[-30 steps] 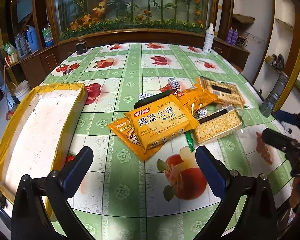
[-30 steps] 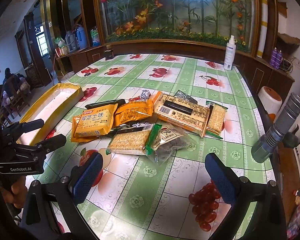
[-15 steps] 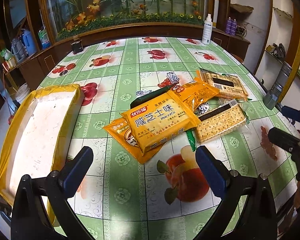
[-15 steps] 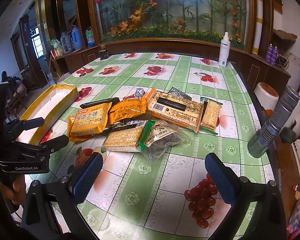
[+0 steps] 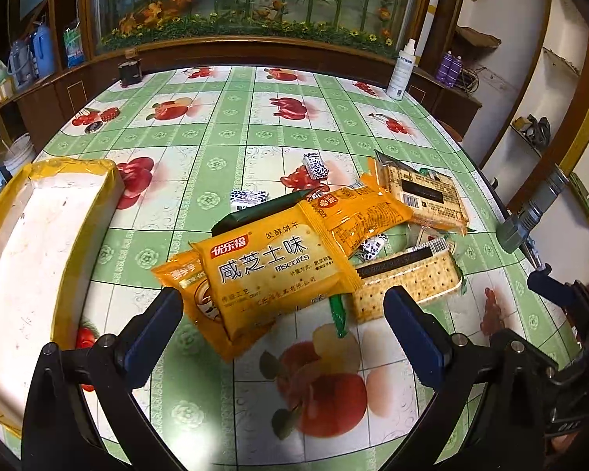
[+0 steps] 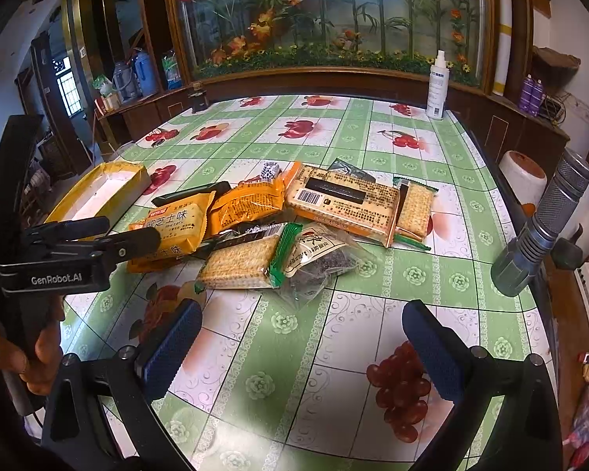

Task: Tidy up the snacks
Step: 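Grasp the yellow cheese biscuit pack with left gripper while right grasps the cracker pack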

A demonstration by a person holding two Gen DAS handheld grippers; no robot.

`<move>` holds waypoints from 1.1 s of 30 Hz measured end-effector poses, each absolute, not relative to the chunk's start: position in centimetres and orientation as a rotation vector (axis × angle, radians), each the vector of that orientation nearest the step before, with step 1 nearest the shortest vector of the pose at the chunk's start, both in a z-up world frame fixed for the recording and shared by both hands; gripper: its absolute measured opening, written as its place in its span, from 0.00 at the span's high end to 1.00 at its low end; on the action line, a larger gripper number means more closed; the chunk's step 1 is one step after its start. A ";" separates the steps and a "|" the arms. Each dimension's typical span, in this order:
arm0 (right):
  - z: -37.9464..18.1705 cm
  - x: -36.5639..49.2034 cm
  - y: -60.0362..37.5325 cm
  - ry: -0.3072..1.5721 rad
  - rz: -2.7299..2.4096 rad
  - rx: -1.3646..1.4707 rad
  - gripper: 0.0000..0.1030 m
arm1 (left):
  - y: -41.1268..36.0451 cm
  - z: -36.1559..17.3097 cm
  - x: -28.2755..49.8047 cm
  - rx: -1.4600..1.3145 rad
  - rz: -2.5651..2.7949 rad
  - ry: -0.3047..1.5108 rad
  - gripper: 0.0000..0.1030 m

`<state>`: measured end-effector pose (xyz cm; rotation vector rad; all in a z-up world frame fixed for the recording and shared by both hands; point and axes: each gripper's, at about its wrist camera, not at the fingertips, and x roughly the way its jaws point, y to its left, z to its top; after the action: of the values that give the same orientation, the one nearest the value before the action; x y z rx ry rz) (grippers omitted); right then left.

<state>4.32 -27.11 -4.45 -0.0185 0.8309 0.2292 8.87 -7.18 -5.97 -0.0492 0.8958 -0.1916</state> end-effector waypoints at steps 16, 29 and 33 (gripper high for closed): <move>-4.9 5.7 -26.1 0.843 0.276 0.003 0.00 | -7.7 -9.0 13.9 -0.116 -0.122 0.997 0.03; -6.5 9.8 -22.4 0.847 0.484 -0.091 0.00 | -3.2 -9.2 11.5 -0.122 -0.180 0.994 0.21; -7.6 11.1 -21.5 0.901 0.575 -0.077 0.00 | -3.0 -9.1 11.5 -0.110 -0.195 0.998 0.21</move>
<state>11.14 -21.53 -7.62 -0.0770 0.9009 0.5748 11.48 -2.97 -9.10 -0.1104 0.9982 -0.1951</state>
